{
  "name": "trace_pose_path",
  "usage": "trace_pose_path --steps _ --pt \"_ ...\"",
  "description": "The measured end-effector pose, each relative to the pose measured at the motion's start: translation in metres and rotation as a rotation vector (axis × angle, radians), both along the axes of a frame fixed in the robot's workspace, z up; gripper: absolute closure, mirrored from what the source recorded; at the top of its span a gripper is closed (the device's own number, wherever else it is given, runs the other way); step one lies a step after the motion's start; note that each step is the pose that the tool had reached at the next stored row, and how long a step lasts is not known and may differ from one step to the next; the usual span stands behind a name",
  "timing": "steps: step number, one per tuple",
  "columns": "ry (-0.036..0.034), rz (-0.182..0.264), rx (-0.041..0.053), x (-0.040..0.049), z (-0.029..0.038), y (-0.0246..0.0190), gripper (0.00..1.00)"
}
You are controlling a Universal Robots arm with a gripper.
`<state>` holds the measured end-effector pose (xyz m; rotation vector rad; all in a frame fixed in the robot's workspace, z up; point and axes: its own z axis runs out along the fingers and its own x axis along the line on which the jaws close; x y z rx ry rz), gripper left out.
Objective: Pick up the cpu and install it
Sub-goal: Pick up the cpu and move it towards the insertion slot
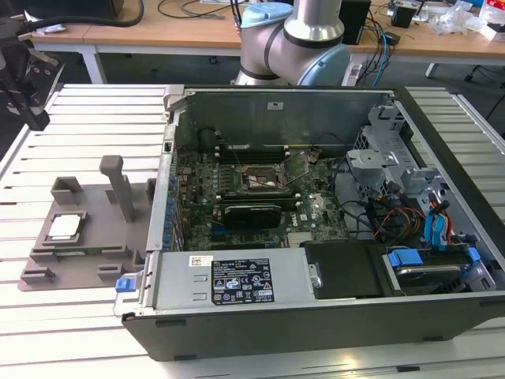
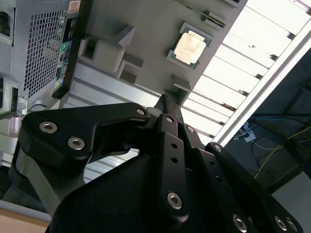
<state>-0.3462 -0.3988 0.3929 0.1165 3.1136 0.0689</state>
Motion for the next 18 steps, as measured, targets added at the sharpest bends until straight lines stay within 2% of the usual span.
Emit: trace_pose_path --steps 1,2,4,5,6,8,11,18 --pt "0.0000 0.000 0.0000 0.0000 0.0000 0.0000 0.89" --pt "0.0001 0.000 0.0000 -0.0001 0.0000 0.0000 0.76" --pt "0.0000 0.000 0.0000 -0.0001 0.0000 0.0000 0.64" --pt "0.0000 0.000 0.0000 -0.0002 0.0000 0.0000 0.52" --pt "0.0001 0.000 0.0000 -0.0002 0.0000 0.0000 0.46" --pt "0.0000 0.000 0.0000 -0.0003 0.0000 0.0000 0.45" --pt "0.0001 0.000 0.0000 -0.0004 0.0000 0.0000 0.31" --pt "0.0001 0.000 -0.0001 -0.0026 -0.0045 0.0000 0.31"
